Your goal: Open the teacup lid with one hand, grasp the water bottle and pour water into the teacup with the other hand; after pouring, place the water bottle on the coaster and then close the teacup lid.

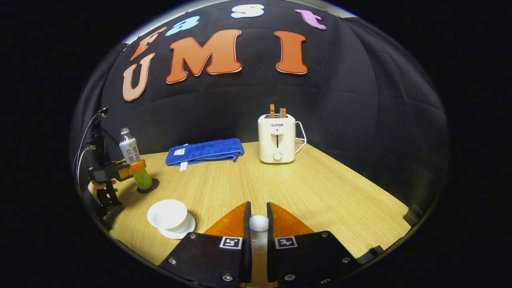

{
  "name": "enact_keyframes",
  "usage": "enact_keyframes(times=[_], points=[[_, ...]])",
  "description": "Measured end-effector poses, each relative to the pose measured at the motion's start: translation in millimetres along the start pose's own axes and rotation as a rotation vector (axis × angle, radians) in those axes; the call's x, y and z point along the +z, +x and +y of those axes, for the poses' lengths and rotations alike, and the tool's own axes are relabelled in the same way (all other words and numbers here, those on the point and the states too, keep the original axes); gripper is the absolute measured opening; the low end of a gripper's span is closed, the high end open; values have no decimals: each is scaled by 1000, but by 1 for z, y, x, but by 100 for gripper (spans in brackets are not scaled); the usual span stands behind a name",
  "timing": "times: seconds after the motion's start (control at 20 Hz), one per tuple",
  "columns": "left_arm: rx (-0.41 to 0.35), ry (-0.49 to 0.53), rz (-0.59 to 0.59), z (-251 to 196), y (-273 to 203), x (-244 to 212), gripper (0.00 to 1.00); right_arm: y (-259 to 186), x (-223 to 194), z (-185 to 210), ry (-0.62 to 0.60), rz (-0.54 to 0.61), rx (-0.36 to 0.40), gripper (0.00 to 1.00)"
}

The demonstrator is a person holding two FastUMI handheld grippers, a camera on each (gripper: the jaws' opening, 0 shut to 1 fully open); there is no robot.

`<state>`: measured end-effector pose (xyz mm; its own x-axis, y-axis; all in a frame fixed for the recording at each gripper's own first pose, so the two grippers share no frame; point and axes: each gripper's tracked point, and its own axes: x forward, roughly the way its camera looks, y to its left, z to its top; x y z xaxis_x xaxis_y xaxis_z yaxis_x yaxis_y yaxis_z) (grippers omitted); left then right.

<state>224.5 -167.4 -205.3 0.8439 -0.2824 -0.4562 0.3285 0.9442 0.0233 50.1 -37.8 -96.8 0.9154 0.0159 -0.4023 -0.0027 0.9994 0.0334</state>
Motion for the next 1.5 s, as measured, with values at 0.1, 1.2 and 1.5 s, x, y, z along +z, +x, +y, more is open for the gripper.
enact_keyframes(times=[0.1, 1.2, 1.5], points=[[4, -1, -4, 0, -4, -1, 98, 1, 7, 16, 0, -14, 36, 15], [124, -19, -104, 19, -104, 4, 97, 34, -19, 159, -84, 1, 314, 15], [180, -36, -143, 41, -140, 13, 100, 30, -24, 160, -104, -3, 302, 23]])
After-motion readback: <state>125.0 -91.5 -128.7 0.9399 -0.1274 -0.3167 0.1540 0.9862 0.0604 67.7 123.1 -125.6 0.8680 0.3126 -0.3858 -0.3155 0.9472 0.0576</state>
